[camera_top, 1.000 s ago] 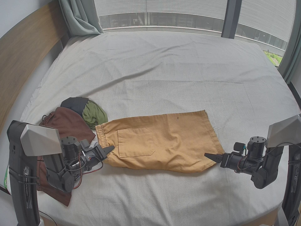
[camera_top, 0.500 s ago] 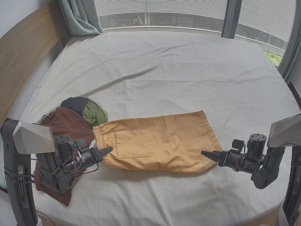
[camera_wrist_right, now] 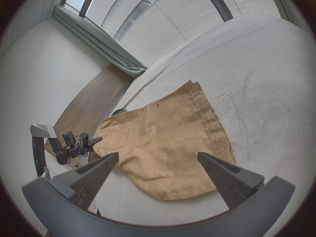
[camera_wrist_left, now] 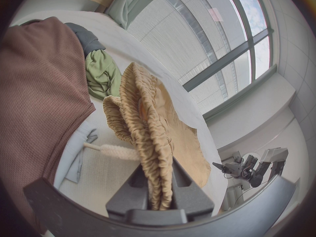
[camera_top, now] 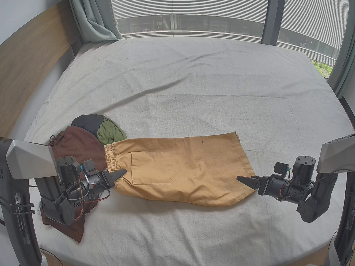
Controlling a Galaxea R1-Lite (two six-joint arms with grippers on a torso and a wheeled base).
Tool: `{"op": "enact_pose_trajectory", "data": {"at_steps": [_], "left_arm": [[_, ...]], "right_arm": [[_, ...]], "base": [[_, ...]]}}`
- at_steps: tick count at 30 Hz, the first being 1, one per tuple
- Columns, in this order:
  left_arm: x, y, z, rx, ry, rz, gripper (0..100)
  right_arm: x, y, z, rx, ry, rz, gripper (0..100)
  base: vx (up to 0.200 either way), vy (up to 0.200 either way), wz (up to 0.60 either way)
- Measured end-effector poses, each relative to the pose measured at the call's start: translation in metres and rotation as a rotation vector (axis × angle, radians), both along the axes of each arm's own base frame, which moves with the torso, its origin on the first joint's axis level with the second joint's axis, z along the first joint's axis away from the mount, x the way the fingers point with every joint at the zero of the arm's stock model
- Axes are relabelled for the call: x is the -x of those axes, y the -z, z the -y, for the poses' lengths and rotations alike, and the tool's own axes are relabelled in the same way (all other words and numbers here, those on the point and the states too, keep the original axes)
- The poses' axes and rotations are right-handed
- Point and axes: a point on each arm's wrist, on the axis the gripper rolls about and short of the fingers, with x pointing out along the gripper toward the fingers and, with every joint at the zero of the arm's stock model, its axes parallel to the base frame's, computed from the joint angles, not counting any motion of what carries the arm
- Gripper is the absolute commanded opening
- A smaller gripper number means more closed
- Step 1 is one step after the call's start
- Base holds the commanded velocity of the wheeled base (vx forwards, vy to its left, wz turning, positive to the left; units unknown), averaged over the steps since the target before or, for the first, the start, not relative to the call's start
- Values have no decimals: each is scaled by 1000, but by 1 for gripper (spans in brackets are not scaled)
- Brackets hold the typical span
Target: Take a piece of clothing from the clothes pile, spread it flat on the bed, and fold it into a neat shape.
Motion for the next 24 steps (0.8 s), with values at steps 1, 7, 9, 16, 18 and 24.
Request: {"op": "enact_pose_trajectory", "data": {"at_steps": [1, 7, 9, 16, 18, 24], "left_arm": [[1, -1, -1, -21, 6, 16, 0], [3, -2, -7, -47, 2, 33, 0], [3, -3, -9, -46, -1, 36, 0], [7, -7, -18, -40, -6, 35, 0], [8, -9, -22, -36, -8, 36, 0], [15, -15, -35, -27, -17, 37, 0]], "right_arm": [[0, 0, 0, 0, -1, 1, 100], [1, -1, -2, -1, -8, 5, 100], [1, -2, -3, -1, -12, 5, 100], [2, -6, -6, -5, -20, 16, 100], [3, -8, -8, -7, -27, 22, 100], [5, -12, -13, -10, -46, 36, 100]], "base": [[0, 0, 0], [0, 0, 0], [0, 0, 0], [0, 0, 0], [0, 0, 0], [0, 0, 0]]}}
